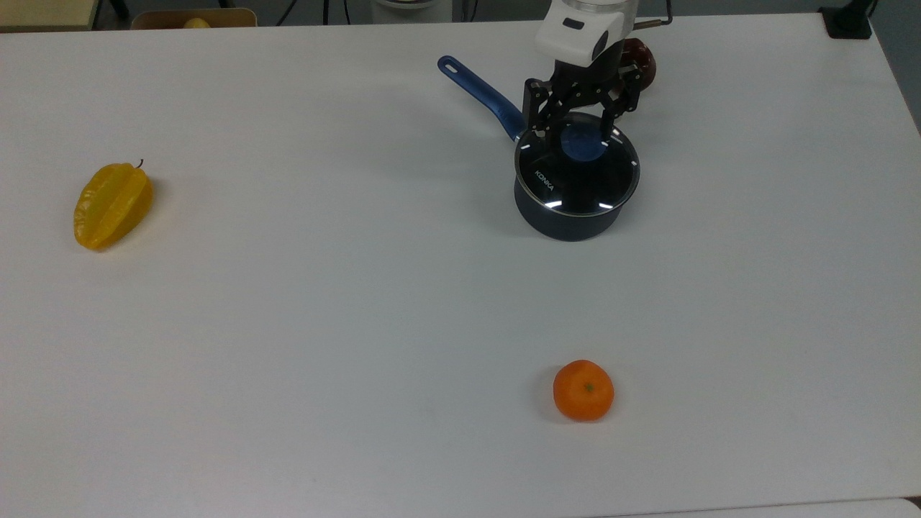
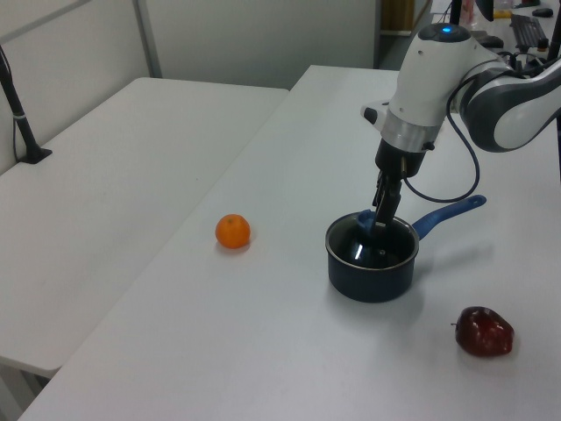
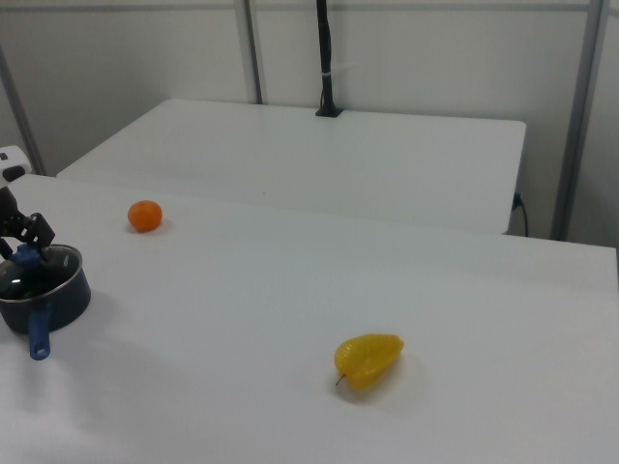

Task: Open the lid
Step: 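Lower the gripper and close it on the blue knob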

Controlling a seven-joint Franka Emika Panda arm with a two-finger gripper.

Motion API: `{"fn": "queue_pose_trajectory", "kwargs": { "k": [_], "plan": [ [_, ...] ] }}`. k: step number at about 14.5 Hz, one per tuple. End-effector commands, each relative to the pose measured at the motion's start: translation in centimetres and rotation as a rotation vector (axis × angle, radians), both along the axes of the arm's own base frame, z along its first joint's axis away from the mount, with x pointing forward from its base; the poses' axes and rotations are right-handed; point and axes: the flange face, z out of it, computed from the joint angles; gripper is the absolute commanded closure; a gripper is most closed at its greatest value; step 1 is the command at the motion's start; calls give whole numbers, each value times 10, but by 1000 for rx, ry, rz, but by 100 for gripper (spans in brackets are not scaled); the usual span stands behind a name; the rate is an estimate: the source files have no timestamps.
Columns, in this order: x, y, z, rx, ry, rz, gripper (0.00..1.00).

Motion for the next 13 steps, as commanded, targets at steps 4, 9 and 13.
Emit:
{"fn": "queue_pose_trajectory", "kwargs": {
  "k": [4,9,13],
  "plan": [
    [4,5,4,0,-35,34,18],
    [4,6,1,-2,-29,36,18],
    [5,5,0,0,-27,29,20]
  ]
}}
